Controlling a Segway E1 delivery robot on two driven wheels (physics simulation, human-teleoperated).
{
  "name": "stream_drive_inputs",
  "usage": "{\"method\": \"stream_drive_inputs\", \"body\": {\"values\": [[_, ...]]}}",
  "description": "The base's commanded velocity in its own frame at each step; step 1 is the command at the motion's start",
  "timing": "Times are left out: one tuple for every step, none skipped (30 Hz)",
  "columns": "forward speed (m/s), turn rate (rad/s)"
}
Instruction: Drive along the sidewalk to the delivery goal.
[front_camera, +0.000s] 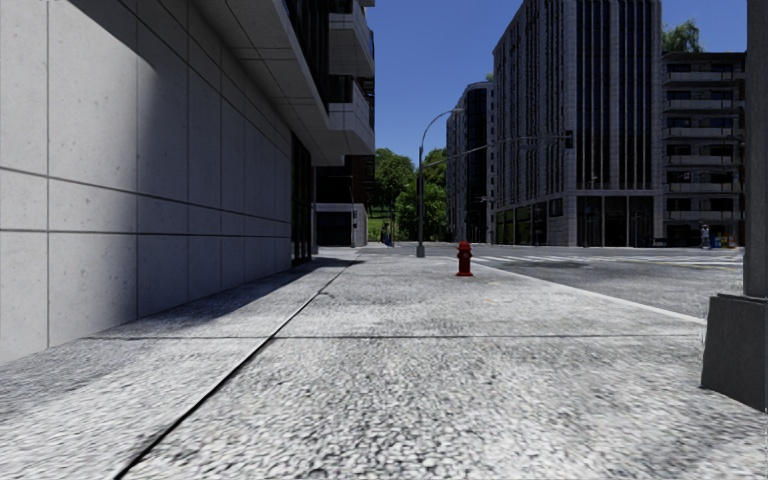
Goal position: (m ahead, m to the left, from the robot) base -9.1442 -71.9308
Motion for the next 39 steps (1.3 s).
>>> {"method": "stream_drive_inputs", "body": {"values": [[2.0,0.0],[2.0,0.0],[2.0,0.0],[2.0,0.0],[2.0,0.0],[2.0,0.0],[2.0,0.0],[2.0,0.0],[2.0,0.0],[2.0,0.0],[2.0,0.0],[2.0,0.0],[2.0,0.0],[2.0,0.0],[2.0,0.0],[2.0,0.0],[2.0,0.0],[2.0,0.0],[2.0,0.0],[2.0,0.0],[2.0,0.0],[2.0,0.0],[2.0,0.0],[2.0,0.0],[2.0,0.0],[2.0,0.0],[2.0,0.0],[2.0,0.0],[2.0,0.0],[2.0,0.0],[2.0,0.0],[2.0,0.0],[2.0,0.0],[2.0,0.0],[2.0,0.0],[2.0,0.0],[2.0,0.0],[2.0,0.0],[2.0,0.0]]}}
